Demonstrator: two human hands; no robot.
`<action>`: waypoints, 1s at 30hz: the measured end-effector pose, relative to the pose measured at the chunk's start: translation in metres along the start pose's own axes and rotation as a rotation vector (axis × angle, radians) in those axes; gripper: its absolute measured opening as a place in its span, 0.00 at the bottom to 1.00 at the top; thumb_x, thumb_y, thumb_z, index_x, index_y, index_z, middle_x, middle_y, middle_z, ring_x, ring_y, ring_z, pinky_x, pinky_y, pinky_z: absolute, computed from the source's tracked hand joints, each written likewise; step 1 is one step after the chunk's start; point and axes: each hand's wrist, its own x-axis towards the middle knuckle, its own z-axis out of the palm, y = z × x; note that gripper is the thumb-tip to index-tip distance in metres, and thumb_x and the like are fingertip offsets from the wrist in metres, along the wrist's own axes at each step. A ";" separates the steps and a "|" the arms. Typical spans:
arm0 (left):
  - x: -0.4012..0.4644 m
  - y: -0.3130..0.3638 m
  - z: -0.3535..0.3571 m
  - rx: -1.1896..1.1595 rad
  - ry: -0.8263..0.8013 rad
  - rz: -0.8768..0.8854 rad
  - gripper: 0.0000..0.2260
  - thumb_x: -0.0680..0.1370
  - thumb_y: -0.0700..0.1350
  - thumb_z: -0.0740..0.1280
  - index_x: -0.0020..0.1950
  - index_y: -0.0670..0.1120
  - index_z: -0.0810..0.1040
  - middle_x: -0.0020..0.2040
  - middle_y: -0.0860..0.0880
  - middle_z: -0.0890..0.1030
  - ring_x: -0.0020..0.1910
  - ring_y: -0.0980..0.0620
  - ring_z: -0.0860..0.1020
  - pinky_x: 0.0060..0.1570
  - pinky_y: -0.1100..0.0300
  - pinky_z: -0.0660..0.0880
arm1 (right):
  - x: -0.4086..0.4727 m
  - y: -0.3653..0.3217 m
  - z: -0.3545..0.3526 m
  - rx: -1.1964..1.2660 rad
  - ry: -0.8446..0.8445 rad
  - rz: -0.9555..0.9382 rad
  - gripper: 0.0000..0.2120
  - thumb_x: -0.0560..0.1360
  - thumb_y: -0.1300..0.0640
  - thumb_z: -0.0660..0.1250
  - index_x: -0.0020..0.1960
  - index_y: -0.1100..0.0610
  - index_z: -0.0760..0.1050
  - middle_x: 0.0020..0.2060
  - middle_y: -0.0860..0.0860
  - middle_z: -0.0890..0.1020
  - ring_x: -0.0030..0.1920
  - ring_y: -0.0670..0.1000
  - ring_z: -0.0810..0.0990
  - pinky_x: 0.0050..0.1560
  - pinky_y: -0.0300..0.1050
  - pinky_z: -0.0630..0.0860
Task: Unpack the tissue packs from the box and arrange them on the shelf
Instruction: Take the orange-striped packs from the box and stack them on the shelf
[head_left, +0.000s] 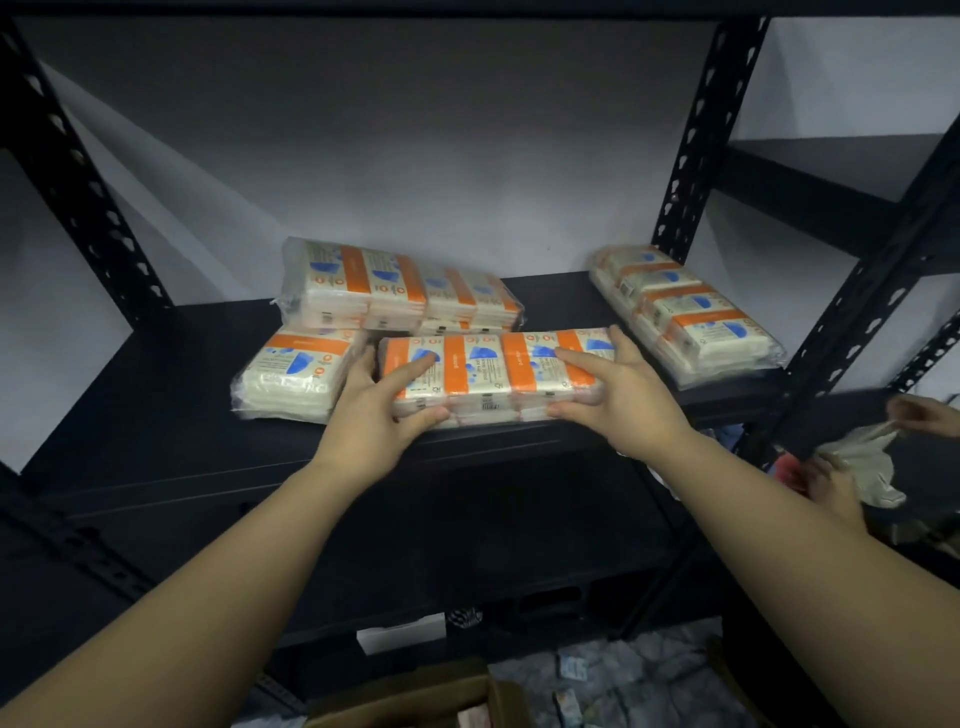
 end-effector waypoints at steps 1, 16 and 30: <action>-0.001 0.000 -0.001 -0.031 -0.008 -0.008 0.30 0.76 0.58 0.75 0.76 0.63 0.72 0.81 0.50 0.62 0.79 0.51 0.64 0.76 0.54 0.65 | -0.002 -0.001 0.000 0.028 0.018 0.027 0.36 0.72 0.41 0.78 0.78 0.38 0.68 0.84 0.53 0.50 0.81 0.57 0.57 0.79 0.57 0.61; 0.024 0.004 -0.023 0.003 -0.019 0.013 0.29 0.72 0.57 0.79 0.72 0.60 0.77 0.75 0.50 0.73 0.69 0.45 0.75 0.62 0.55 0.73 | -0.022 -0.002 -0.032 0.182 0.123 0.134 0.36 0.66 0.45 0.83 0.72 0.49 0.77 0.65 0.48 0.82 0.63 0.48 0.79 0.69 0.51 0.76; 0.166 0.095 0.025 -0.686 -0.245 0.199 0.24 0.74 0.35 0.77 0.69 0.44 0.80 0.56 0.44 0.87 0.52 0.52 0.86 0.52 0.59 0.83 | -0.036 0.066 -0.121 0.310 0.592 0.133 0.29 0.65 0.46 0.83 0.64 0.50 0.83 0.54 0.41 0.84 0.52 0.38 0.82 0.52 0.31 0.78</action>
